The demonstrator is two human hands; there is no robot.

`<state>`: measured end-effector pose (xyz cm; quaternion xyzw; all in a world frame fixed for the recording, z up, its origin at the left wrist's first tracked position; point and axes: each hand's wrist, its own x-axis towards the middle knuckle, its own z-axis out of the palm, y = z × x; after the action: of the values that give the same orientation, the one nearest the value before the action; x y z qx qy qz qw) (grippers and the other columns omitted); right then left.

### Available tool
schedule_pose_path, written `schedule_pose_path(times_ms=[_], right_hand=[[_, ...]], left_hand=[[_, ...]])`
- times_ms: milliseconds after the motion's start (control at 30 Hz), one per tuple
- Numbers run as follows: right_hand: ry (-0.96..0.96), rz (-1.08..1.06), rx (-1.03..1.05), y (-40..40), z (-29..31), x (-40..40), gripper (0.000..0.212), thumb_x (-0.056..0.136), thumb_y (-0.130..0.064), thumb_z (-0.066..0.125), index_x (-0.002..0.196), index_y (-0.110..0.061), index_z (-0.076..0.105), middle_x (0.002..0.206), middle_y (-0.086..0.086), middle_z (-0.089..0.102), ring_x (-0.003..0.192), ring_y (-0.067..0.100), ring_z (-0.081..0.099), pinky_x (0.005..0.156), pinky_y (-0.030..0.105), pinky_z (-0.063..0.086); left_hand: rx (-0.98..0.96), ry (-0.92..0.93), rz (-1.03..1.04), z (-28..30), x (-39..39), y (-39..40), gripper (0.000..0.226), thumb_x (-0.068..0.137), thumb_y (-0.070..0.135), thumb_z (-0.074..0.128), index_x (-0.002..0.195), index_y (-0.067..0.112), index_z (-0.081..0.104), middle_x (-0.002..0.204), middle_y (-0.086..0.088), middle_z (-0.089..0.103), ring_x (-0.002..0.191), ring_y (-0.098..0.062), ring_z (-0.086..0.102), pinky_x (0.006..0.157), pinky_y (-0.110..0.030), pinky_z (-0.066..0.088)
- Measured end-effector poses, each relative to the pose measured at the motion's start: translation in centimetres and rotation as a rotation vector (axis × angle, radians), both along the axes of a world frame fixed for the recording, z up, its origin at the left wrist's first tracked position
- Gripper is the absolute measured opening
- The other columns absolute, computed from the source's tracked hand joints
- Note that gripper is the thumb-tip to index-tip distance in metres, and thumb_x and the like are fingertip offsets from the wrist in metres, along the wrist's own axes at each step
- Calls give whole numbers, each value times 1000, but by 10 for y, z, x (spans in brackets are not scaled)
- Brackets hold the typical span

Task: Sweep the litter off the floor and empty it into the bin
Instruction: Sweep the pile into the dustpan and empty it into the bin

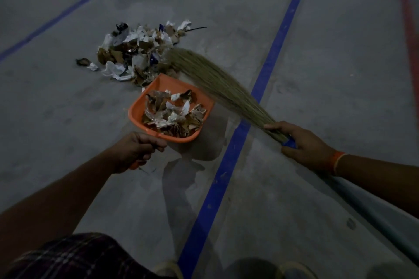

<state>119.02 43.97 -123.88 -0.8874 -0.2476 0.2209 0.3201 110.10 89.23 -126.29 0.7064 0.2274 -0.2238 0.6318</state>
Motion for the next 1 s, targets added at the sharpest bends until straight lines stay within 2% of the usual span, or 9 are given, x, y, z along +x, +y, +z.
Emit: schedule_pose_path(times_ms=[67, 100, 167, 267, 500, 600, 733, 900, 1000], right_hand=[[30, -5, 17, 0, 1, 2, 73, 92, -1, 54, 144, -48, 33, 138, -24, 36, 90, -20, 54, 80, 10, 49], [46, -13, 32, -1, 0, 4, 75, 92, 0, 53, 145, -49, 31, 139, -22, 36, 83, -16, 58, 68, 11, 50], [81, -48, 48, -4, -2, 9, 72, 95, -5, 53, 140, -57, 32, 134, -16, 46, 76, 3, 67, 59, 19, 54], [135, -131, 66, -11, -5, 20, 59, 95, -10, 55, 121, -61, 41, 117, -9, 58, 70, 16, 69, 57, 31, 60], [168, -308, 126, -38, 32, 43, 28, 95, -10, 57, 107, -34, 49, 113, -3, 61, 64, 23, 69, 54, 42, 60], [219, -419, 162, -60, 84, 46, 23, 94, -7, 56, 104, -28, 52, 109, 2, 61, 64, 27, 68, 52, 37, 58], [278, -532, 236, -103, 165, 46, 26, 93, -7, 58, 107, -29, 58, 96, 20, 65, 58, 27, 64, 48, 33, 53], [245, -711, 324, -178, 272, 53, 22, 94, -8, 60, 106, -27, 63, 101, 5, 63, 54, 32, 60, 48, 36, 53], [244, -779, 362, -227, 329, 66, 20, 95, -5, 58, 105, -21, 62, 99, 5, 61, 53, 30, 57, 47, 36, 51]], left_hand=[[5, -10, -18, 3, 8, -7, 38, 93, -18, 39, 99, -3, 74, 86, -13, 71, 43, -11, 45, 34, -19, 32], [12, -14, -30, 5, 12, -10, 38, 93, -18, 39, 100, -3, 73, 83, -11, 71, 42, -11, 45, 34, -18, 31], [22, -13, -62, 8, 18, -17, 36, 94, -17, 39, 101, -3, 71, 71, -4, 70, 41, -11, 43, 35, -16, 28], [37, -18, -100, 12, 30, -26, 36, 95, -16, 40, 98, -3, 73, 61, -1, 66, 41, -13, 40, 36, -17, 26], [88, -84, -152, 45, 52, -72, 38, 95, -15, 41, 97, 1, 75, 51, -14, 51, 38, -15, 32, 37, -17, 25], [64, -89, -197, 100, 68, -119, 39, 95, -14, 40, 97, 3, 75, 52, -15, 51, 38, -15, 34, 37, -17, 26], [31, -100, -264, 186, 94, -192, 42, 94, -14, 41, 95, 8, 77, 50, -12, 53, 39, -17, 34, 39, -18, 25], [0, -97, -288, 292, 126, -294, 39, 93, -17, 39, 99, 1, 73, 49, 1, 61, 35, -12, 38, 37, -17, 27], [-41, -97, -255, 344, 145, -353, 41, 93, -19, 37, 97, 2, 72, 64, 1, 70, 37, -7, 45, 36, -17, 28]])
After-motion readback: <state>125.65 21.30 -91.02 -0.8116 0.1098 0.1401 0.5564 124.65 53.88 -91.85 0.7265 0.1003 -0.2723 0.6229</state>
